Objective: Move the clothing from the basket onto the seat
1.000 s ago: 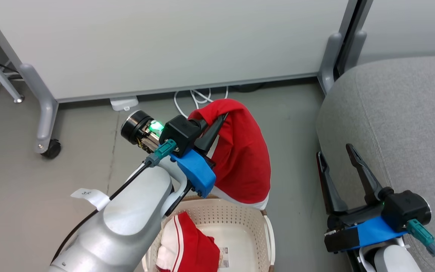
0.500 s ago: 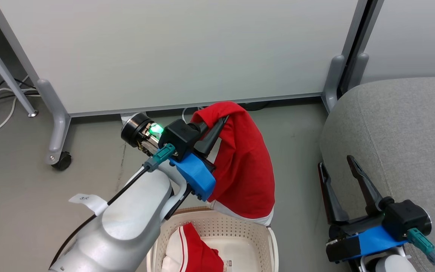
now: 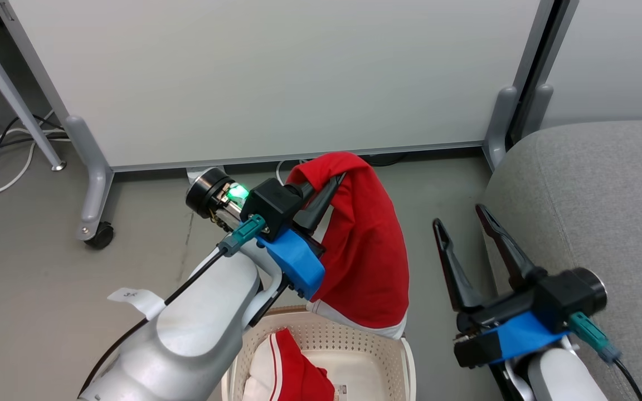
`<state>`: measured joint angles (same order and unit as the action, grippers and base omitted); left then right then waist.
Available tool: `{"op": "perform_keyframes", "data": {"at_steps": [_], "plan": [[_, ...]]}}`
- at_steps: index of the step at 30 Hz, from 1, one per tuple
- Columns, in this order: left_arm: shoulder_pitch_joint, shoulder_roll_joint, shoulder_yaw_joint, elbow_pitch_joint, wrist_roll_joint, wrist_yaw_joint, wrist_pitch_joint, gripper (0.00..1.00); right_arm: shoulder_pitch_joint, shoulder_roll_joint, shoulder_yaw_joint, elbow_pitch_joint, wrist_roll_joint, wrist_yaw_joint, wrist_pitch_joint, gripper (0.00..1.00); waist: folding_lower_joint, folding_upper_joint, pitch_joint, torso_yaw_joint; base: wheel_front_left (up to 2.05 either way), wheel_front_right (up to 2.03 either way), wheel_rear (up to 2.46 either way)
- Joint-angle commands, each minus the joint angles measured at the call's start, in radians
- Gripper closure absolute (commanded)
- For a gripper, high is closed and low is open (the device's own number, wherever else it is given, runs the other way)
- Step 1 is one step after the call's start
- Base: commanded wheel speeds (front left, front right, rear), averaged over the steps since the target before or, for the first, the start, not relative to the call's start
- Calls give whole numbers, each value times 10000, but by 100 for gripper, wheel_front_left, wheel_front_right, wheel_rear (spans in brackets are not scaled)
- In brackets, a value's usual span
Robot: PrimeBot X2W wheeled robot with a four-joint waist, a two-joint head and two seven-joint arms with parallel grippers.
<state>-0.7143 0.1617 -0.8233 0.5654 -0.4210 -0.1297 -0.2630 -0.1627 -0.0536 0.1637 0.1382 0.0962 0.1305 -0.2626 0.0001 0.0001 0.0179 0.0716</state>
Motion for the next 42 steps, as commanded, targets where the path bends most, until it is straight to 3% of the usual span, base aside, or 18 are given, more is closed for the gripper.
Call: {"op": "perform_keyframes", "data": {"at_steps": [1,11,23,24,25,26,27,28,42], "plan": [[-43,-7,-28,-63,42,-2,-27,100,-387,-173,313,182,17,6,-33,0,-1,-1,73,53,0,0,0],[-389,-196,-145,-253,134,-2,-27,100,-2514,-773,1906,1352,369,5,-33,0,-1,-1,562,448,0,0,0],[-754,-451,-270,-565,226,-3,-28,100,-4040,-887,3054,4113,498,5,-33,0,-1,-1,969,938,0,0,0],[-767,-453,-272,-580,239,-3,-28,100,-4103,-865,3067,4278,529,5,-33,52,-1,-1,970,954,0,0,0],[-767,-453,-272,-580,239,-3,-28,100,-4103,-865,3067,4278,529,5,-33,52,-1,-1,970,954,0,0,0],[-774,-460,-272,-601,245,-3,-27,100,-4138,-833,3074,4436,596,5,-35,82,-1,-1,971,970,0,0,0],[-774,-464,-267,-618,253,-3,-29,100,-4170,-805,3085,4555,654,5,-35,82,-1,-1,974,983,0,0,0],[-766,-461,-259,-627,258,-3,-29,100,-4218,-778,3105,4629,686,5,-33,100,-1,-1,979,988,0,0,0],[-632,-384,-190,-521,224,-3,-27,100,-4238,-800,3170,4510,859,5,-33,100,-1,-1,926,907,0,0,0]]}}
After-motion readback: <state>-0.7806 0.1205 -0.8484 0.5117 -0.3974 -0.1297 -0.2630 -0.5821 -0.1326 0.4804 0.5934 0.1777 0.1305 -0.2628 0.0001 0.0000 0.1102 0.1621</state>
